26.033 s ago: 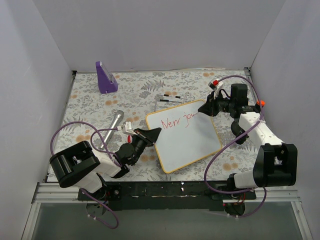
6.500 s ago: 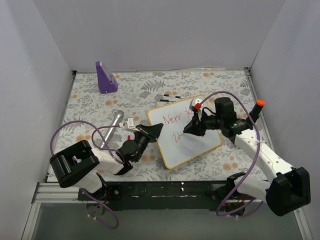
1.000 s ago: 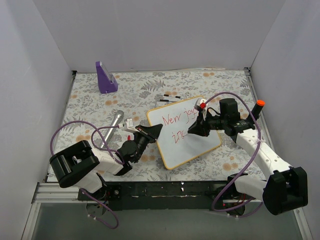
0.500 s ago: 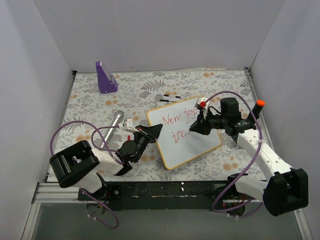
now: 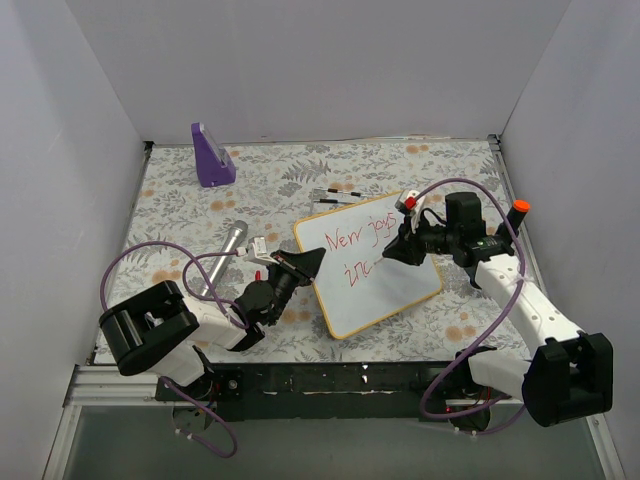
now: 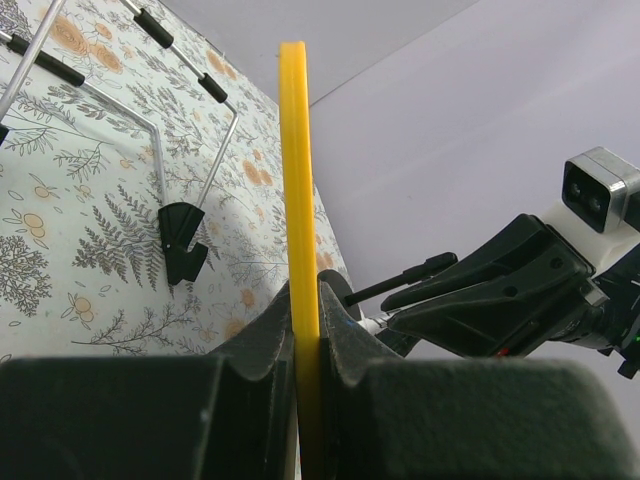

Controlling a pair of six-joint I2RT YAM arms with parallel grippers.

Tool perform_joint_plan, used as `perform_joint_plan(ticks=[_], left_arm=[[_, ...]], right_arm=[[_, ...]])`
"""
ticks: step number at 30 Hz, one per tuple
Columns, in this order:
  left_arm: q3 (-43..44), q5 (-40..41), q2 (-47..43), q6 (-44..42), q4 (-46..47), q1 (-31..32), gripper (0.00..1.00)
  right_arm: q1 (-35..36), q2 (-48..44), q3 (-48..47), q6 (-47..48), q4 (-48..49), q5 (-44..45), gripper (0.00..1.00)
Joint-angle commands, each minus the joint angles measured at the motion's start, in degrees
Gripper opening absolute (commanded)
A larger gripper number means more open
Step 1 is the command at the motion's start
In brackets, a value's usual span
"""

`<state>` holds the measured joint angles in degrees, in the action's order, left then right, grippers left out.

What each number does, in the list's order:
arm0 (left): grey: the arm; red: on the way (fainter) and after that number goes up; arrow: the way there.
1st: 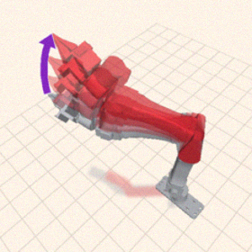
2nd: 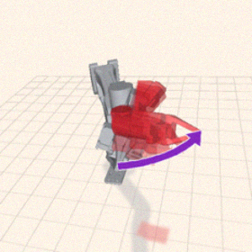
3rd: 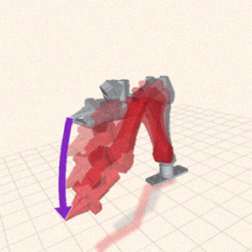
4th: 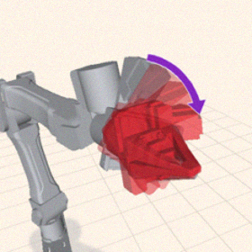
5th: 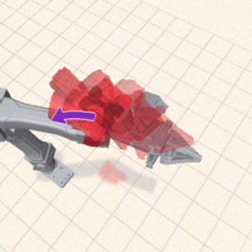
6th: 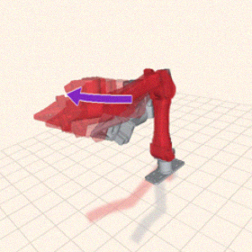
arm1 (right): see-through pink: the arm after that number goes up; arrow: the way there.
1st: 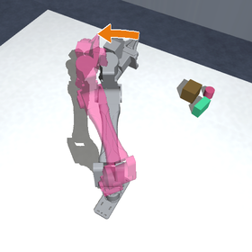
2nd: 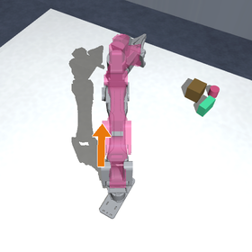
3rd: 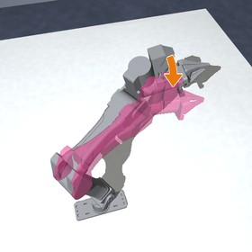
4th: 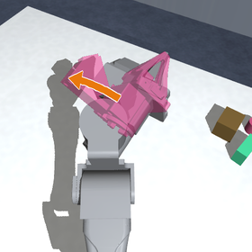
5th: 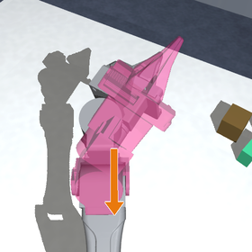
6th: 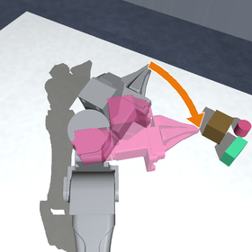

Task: Write a sentence on the whiteboard
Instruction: Write on the whiteboard with the whiteboard marker without the cap.

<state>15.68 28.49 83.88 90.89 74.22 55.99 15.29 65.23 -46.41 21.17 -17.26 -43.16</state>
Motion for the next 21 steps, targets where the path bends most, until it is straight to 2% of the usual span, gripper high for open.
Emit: perform_joint_plan(ticks=[1,11,21], left_arm=[[0.7,-1.3,-1.2,-2.4,11.2,0.4,0.0],[0.5,-1.2,-1.3,-2.6,11.4,0.4,0.0],[0.2,-1.2,-1.4,-2.6,11.7,0.4,0.0]], right_arm=[[-0.1,0.9,-2.6,-0.8,2.6,-2.5,0.01],[-0.2,0.8,-2.1,-3.9,6.9,3.4,0.01],[-0.3,0.4,-2.0,-0.9,2.3,4.9,0.01]])
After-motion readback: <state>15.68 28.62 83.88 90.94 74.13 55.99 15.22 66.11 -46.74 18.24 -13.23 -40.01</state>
